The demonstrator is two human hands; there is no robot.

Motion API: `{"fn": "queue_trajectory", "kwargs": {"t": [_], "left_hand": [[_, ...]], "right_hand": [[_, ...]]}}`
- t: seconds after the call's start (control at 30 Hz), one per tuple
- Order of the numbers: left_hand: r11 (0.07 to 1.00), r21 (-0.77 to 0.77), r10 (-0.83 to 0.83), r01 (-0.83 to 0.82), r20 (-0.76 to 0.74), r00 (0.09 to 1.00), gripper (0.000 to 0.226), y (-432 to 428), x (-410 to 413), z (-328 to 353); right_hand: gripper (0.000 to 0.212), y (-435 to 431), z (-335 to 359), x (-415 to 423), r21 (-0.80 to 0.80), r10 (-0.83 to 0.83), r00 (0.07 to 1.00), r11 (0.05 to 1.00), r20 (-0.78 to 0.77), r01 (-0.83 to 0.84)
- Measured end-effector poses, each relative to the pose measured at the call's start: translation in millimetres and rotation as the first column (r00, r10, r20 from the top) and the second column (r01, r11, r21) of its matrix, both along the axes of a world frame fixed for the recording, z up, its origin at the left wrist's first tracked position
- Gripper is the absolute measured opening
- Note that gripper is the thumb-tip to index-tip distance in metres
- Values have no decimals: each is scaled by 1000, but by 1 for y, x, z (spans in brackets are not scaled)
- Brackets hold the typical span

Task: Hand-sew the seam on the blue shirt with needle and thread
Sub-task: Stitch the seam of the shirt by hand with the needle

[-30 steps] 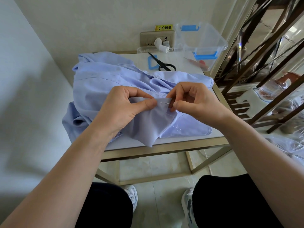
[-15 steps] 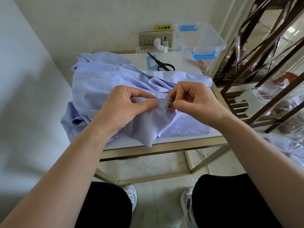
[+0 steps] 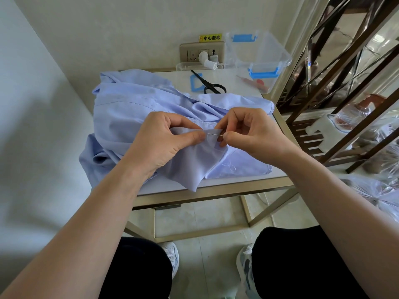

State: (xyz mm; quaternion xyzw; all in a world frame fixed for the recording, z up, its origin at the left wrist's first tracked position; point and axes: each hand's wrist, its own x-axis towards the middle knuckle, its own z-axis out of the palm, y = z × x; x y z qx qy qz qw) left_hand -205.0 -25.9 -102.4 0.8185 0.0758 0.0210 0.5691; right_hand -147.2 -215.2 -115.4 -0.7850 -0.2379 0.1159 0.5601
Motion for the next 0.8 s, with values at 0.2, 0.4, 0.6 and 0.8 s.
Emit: {"fn": "queue_trajectory", "kwargs": {"t": [0.2,0.4,0.6,0.8], "left_hand": [[1000,13,-7,7,18,1000,9,0,0,0],[996,78,-46,41,66,997,10,-1,1,-5],[996,86,-41,35,63,997,9,0,1,-6],[995,90,-42,38,50,998,11,0,1,-6]], "right_hand": [[8,0,-1,0,-30,-7,1000,1000,14,7],[23,-1,-2,1,-78,-18,999,997,29,20],[25,-1,-3,0,-97,-27,999,995,23,30],[23,1,-4,-2,-88,-32,999,996,30,35]]}}
